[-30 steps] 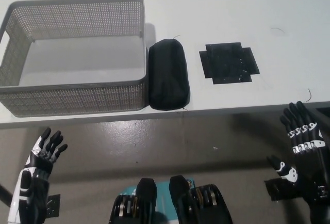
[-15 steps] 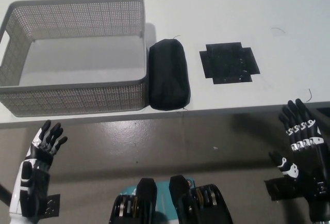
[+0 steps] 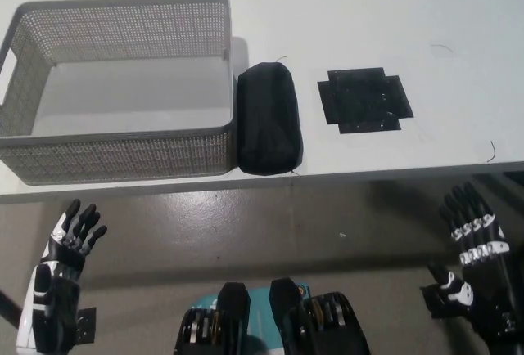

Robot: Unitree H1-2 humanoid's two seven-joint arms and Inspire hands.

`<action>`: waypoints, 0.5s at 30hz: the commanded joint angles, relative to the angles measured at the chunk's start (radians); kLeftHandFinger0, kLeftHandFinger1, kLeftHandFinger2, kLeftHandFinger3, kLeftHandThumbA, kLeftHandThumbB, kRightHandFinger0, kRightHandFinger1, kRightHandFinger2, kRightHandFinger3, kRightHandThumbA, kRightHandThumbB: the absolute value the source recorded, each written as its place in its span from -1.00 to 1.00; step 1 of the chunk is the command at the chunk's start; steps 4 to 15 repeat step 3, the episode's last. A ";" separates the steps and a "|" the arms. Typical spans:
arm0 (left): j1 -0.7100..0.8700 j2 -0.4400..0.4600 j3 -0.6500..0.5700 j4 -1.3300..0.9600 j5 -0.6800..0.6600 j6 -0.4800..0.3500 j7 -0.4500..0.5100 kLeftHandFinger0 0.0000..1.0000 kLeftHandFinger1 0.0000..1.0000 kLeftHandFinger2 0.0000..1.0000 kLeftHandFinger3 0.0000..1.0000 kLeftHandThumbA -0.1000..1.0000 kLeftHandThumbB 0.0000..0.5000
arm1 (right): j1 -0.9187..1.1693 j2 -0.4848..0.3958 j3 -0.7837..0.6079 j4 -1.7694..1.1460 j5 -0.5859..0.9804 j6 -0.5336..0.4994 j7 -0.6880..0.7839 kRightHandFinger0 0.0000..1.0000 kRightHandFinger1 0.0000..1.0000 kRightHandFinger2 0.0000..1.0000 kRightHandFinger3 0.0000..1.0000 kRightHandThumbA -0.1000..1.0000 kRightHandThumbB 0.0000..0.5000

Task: Use the right hand to push the pencil case on the right hand side to the container on the left side

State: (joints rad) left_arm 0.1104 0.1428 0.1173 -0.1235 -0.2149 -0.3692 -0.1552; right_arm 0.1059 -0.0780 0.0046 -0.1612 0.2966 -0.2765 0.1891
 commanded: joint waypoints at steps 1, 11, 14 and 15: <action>0.015 0.000 0.009 -0.008 -0.006 -0.039 0.006 1.00 1.00 1.00 1.00 1.00 0.70 | 0.048 0.000 0.016 -0.046 -0.006 -0.012 0.018 1.00 1.00 1.00 1.00 1.00 0.38; 0.019 0.000 0.009 -0.012 -0.003 -0.038 0.005 1.00 1.00 1.00 1.00 1.00 0.69 | 0.057 0.002 0.018 -0.048 -0.006 -0.013 0.015 1.00 1.00 1.00 1.00 1.00 0.39; 0.019 0.000 0.009 -0.012 -0.003 -0.038 0.005 1.00 1.00 1.00 1.00 1.00 0.69 | 0.057 0.002 0.018 -0.048 -0.006 -0.013 0.015 1.00 1.00 1.00 1.00 1.00 0.39; 0.019 0.000 0.009 -0.012 -0.003 -0.038 0.005 1.00 1.00 1.00 1.00 1.00 0.69 | 0.057 0.002 0.018 -0.048 -0.006 -0.013 0.015 1.00 1.00 1.00 1.00 1.00 0.39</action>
